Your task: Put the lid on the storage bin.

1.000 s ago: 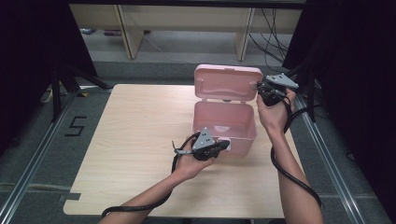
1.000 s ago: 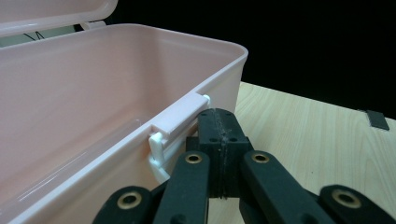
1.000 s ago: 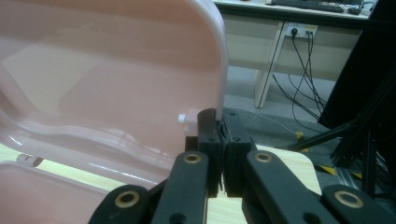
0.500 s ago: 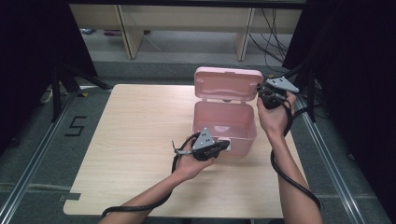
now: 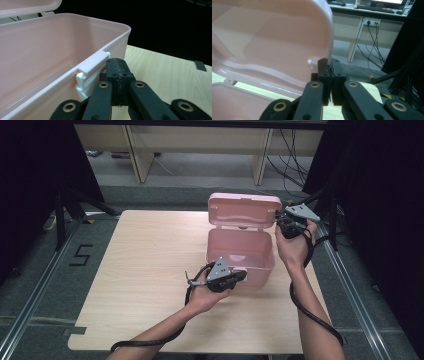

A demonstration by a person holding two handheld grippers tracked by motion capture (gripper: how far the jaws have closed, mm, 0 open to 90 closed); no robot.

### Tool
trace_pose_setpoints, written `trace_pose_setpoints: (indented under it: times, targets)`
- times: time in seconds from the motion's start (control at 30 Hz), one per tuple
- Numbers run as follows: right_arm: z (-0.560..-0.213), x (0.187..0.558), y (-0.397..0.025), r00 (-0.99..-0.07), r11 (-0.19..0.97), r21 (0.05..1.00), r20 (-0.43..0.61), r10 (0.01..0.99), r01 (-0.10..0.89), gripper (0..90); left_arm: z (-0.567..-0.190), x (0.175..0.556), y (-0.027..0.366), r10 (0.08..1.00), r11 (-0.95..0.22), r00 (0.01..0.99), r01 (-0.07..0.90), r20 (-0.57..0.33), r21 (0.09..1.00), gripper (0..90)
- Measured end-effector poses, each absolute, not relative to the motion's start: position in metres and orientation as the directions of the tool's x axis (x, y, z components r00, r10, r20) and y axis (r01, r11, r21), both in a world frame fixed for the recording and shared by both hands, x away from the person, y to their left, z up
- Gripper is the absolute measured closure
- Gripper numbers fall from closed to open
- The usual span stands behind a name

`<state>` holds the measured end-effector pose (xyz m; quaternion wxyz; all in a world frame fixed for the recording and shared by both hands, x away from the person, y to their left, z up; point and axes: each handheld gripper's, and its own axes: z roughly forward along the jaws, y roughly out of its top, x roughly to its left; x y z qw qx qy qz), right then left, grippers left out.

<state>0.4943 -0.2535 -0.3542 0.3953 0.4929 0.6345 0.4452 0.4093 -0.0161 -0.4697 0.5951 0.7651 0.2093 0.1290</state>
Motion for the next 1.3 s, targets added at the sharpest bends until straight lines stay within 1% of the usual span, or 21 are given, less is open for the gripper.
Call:
trace_pose_setpoints:
  times: [0.27, 0.33, 0.37, 0.47, 0.67, 0.7, 1.1, 1.17, 1.23, 1.3]
  targets:
    - [-0.355, 0.494, -0.255, -0.209, 0.128, 0.955, -0.072, 0.975, 0.266, 89.4, -0.469, 0.409, -0.016, 0.474, -0.204, 0.879, 0.168, -0.053, 0.964, 90.0]
    - [-0.355, 0.493, -0.253, -0.198, 0.118, 0.957, -0.066, 0.978, 0.266, 89.4, -0.47, 0.409, -0.016, 0.474, -0.205, 0.879, 0.168, -0.052, 0.964, 90.0]
    - [-0.355, 0.493, -0.255, -0.205, 0.135, 0.955, -0.082, 0.975, 0.264, 89.4, -0.47, 0.409, -0.016, 0.474, -0.203, 0.879, 0.169, -0.054, 0.964, 90.0]
    - [-0.356, 0.49, -0.253, -0.196, 0.118, 0.957, -0.066, 0.978, 0.266, 89.4, -0.47, 0.409, -0.016, 0.476, -0.201, 0.878, 0.168, -0.054, 0.965, 90.0]
    - [-0.356, 0.49, -0.253, -0.201, 0.117, 0.957, -0.064, 0.978, 0.267, 89.3, -0.47, 0.409, -0.016, 0.477, -0.2, 0.877, 0.17, -0.056, 0.965, 90.0]
    - [-0.357, 0.49, -0.254, -0.206, 0.134, 0.957, -0.081, 0.975, 0.257, 89.3, -0.47, 0.409, -0.016, 0.477, -0.201, 0.877, 0.17, -0.056, 0.965, 90.0]
    - [-0.359, 0.486, -0.253, -0.201, 0.13, 0.959, -0.08, 0.976, 0.25, 89.2, -0.47, 0.408, -0.016, 0.48, -0.197, 0.875, 0.171, -0.057, 0.965, 90.0]
    - [-0.359, 0.486, -0.254, -0.208, 0.15, 0.959, -0.1, 0.973, 0.241, 89.2, -0.47, 0.408, -0.016, 0.48, -0.197, 0.875, 0.172, -0.058, 0.965, 90.0]
    - [-0.359, 0.485, -0.253, -0.204, 0.135, 0.96, -0.085, 0.975, 0.246, 89.2, -0.47, 0.408, -0.016, 0.48, -0.197, 0.875, 0.171, -0.057, 0.965, 90.0]
    - [-0.359, 0.484, -0.253, -0.202, 0.141, 0.96, -0.092, 0.975, 0.244, 89.1, -0.47, 0.408, -0.016, 0.48, -0.196, 0.875, 0.171, -0.057, 0.966, 90.0]
